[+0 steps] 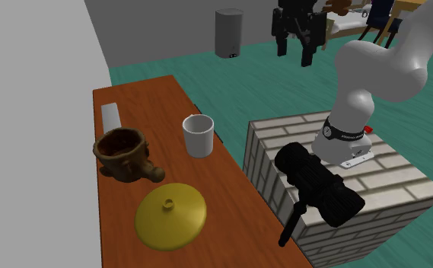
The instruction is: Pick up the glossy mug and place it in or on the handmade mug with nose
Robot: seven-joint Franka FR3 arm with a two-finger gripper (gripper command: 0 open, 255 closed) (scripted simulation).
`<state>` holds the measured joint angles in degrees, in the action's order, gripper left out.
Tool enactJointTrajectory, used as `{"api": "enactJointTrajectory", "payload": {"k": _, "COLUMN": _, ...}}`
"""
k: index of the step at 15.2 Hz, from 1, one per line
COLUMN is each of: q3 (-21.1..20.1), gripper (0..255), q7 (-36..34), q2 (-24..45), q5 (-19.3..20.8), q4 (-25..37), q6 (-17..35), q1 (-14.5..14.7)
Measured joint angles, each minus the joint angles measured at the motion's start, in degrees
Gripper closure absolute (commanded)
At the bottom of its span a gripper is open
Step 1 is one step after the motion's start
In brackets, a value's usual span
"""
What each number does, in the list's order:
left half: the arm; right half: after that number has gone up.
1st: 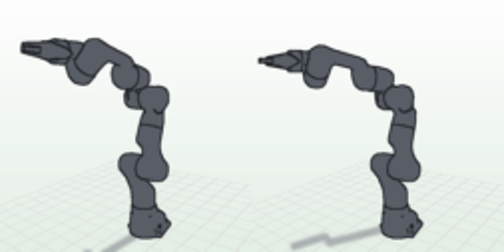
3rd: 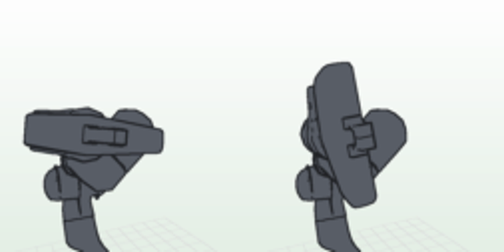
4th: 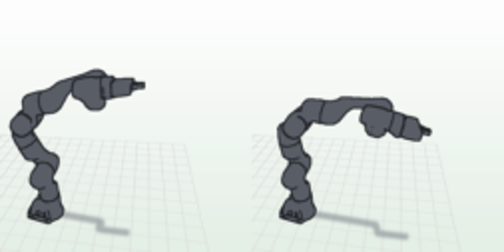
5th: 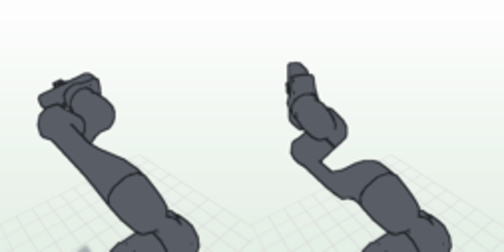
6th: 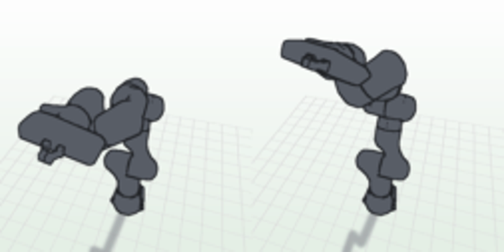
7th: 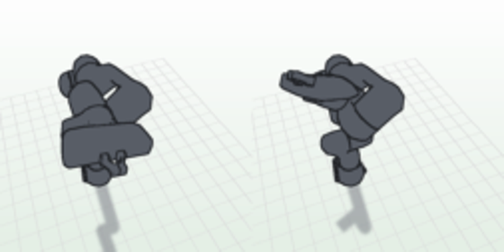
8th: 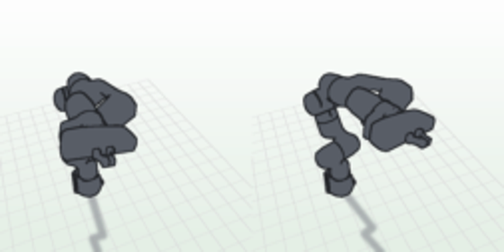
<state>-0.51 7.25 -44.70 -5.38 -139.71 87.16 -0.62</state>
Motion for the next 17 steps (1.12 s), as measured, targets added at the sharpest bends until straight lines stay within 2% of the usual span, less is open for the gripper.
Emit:
{"api": "enactJointTrajectory", "payload": {"k": 2, "q3": -0.14, "gripper": 0, "q7": 0.19, "q2": 0.46, "q5": 0.09, "q4": -0.33, "q6": 0.89, "q1": 0.10}}
{"api": "enactJointTrajectory", "payload": {"k": 7, "q3": -1.09, "gripper": 0, "q7": 2.27, "q2": 8.23, "q5": 1.35, "q4": -1.08, "q6": 10.60, "q1": 0.75}}
{"api": "enactJointTrajectory", "payload": {"k": 17, "q3": -3.32, "gripper": 0, "q7": 4.98, "q2": 28.50, "q5": 5.24, "q4": 4.08, "q6": 28.74, "q1": 1.51}}
